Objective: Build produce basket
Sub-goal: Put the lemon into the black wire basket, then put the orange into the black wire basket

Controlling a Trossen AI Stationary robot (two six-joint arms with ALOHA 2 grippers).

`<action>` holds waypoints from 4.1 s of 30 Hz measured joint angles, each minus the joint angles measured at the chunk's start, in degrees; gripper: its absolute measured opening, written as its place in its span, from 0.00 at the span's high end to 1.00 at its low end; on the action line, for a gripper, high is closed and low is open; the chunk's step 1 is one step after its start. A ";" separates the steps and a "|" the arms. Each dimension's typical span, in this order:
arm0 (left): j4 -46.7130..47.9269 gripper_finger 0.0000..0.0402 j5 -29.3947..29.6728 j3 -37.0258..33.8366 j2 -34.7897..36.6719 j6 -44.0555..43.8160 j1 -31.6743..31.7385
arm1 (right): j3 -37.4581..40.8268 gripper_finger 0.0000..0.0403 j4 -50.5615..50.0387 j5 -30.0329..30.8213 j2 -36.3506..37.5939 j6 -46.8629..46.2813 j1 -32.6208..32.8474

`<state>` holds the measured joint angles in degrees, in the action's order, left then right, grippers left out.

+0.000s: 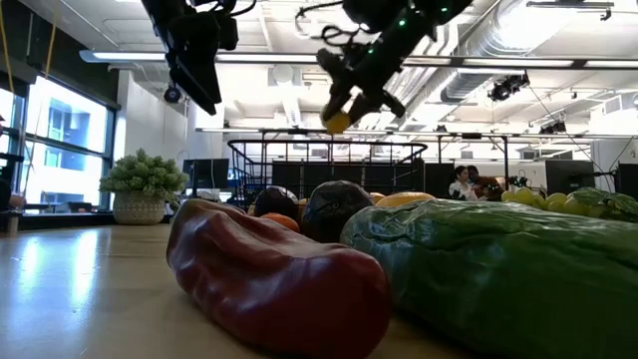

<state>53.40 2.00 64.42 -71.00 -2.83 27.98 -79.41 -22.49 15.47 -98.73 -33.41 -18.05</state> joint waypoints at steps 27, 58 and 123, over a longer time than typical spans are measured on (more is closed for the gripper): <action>-0.04 0.25 0.11 0.00 0.00 0.00 -0.02 | -5.73 0.44 -6.90 -13.56 -8.84 0.61 -4.24; -10.02 0.25 -2.62 -0.02 0.00 1.30 -17.38 | -5.71 0.37 -10.93 -4.55 4.34 -5.53 -0.21; -29.77 0.25 2.80 -0.02 -35.96 -7.00 -31.80 | -5.69 0.37 -20.19 -5.44 11.73 -4.07 -2.18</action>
<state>23.63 4.80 64.40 -106.96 -9.83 -3.81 -85.10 -42.68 10.03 -87.00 -37.48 -20.23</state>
